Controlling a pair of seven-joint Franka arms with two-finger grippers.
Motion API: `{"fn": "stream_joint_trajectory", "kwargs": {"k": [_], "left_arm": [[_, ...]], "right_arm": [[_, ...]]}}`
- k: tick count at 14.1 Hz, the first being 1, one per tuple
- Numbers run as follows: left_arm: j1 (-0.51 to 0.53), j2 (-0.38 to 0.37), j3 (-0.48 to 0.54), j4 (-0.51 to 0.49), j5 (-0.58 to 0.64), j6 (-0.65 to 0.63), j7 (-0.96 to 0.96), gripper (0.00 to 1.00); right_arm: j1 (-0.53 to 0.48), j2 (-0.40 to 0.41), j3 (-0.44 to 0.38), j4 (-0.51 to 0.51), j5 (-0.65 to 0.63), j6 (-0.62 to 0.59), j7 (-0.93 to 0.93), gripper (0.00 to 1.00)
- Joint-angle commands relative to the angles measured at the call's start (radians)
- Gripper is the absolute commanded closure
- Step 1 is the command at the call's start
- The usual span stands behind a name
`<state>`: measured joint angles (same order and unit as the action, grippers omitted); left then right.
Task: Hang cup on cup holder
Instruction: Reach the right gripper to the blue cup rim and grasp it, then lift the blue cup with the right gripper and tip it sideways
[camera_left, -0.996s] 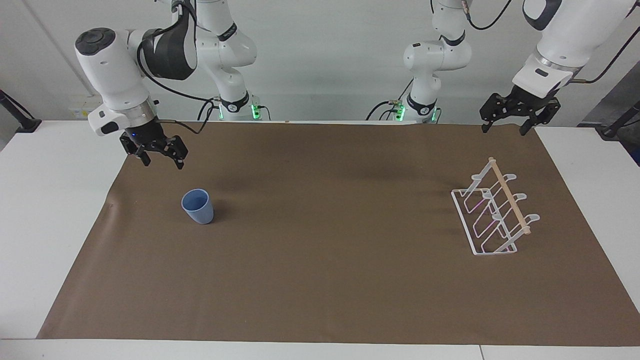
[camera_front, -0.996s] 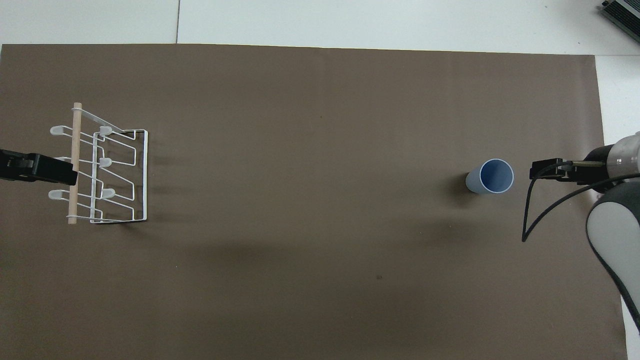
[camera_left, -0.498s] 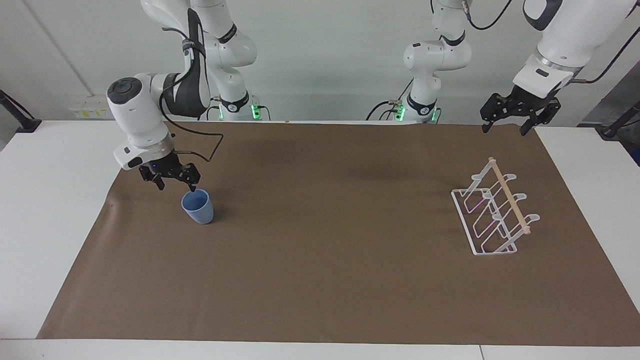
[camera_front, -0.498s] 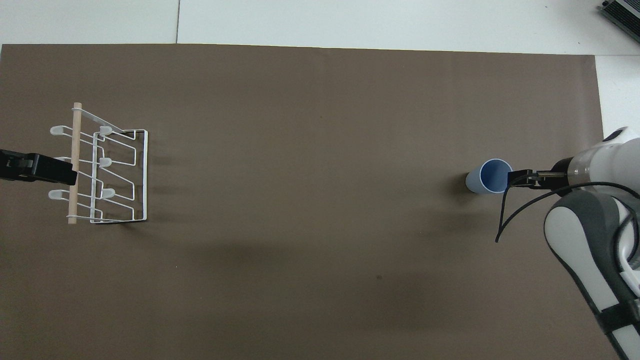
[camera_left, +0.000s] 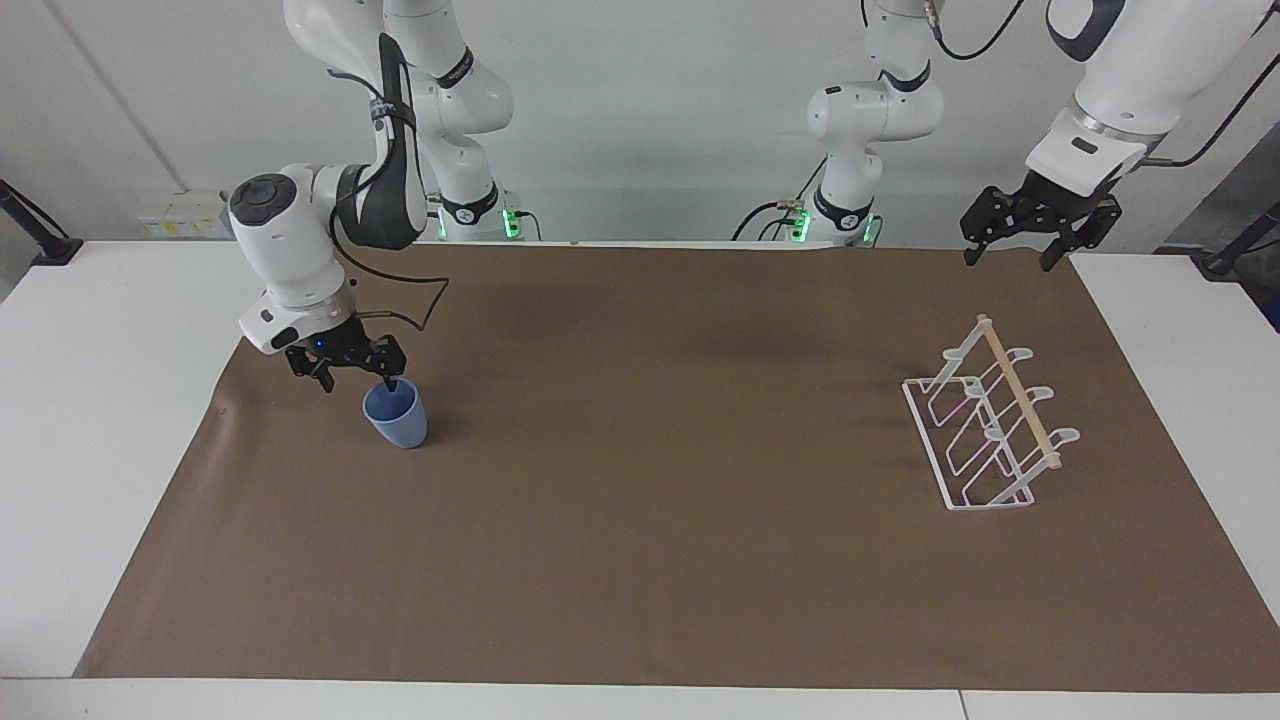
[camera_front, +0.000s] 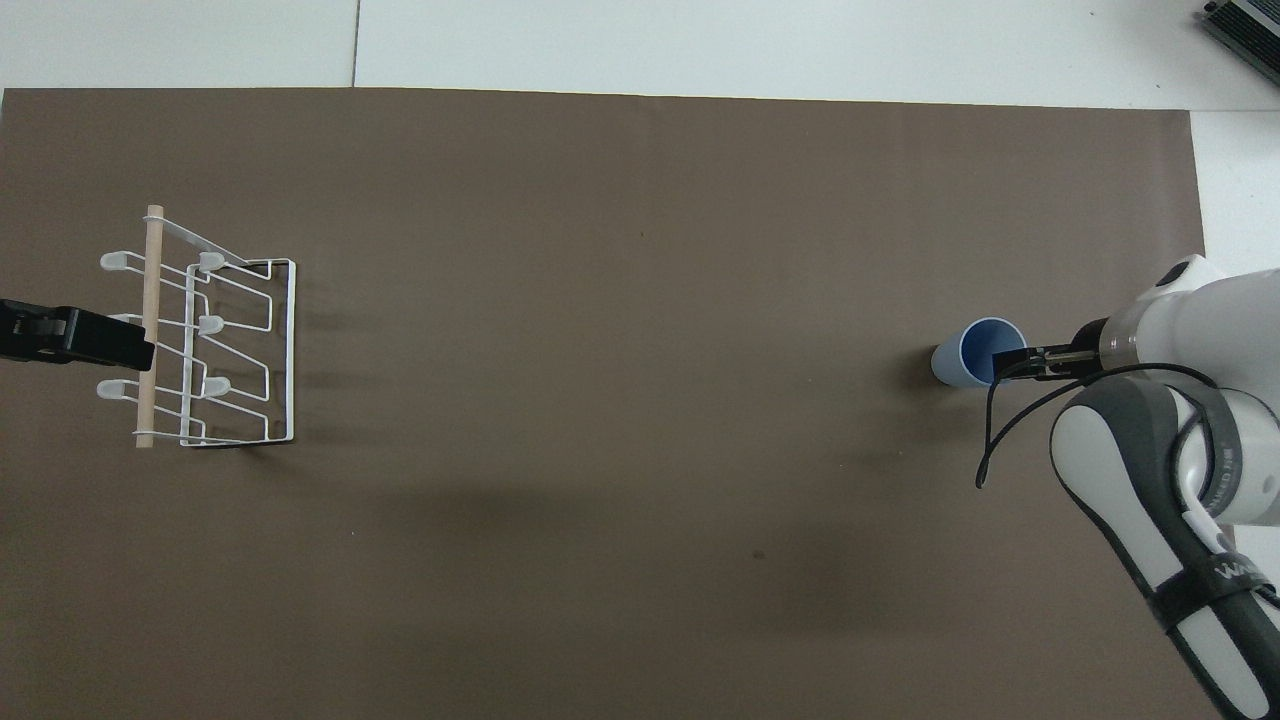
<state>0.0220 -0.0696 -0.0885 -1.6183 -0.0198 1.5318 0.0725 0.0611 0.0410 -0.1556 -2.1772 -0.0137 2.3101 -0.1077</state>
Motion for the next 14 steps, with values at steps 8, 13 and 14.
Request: {"fn": "stream_joint_trajectory", "kwargs": {"k": [8,13,14], "left_arm": [[0.016,-0.033,-0.008,-0.035,-0.008,0.004,-0.007,0.00],[0.016,-0.033,-0.008,-0.035,-0.008,0.004,-0.007,0.00],[0.016,-0.033,-0.008,-0.035,-0.008,0.004,-0.007,0.00]], "right_arm": [[-0.014,0.039,-0.005,-0.065,0.020,0.152,-0.007,0.00],[-0.014,0.039,-0.005,-0.065,0.020,0.147,0.045,0.38],[-0.014,0.039,-0.005,-0.065,0.020,0.144,0.046,0.55]]}}
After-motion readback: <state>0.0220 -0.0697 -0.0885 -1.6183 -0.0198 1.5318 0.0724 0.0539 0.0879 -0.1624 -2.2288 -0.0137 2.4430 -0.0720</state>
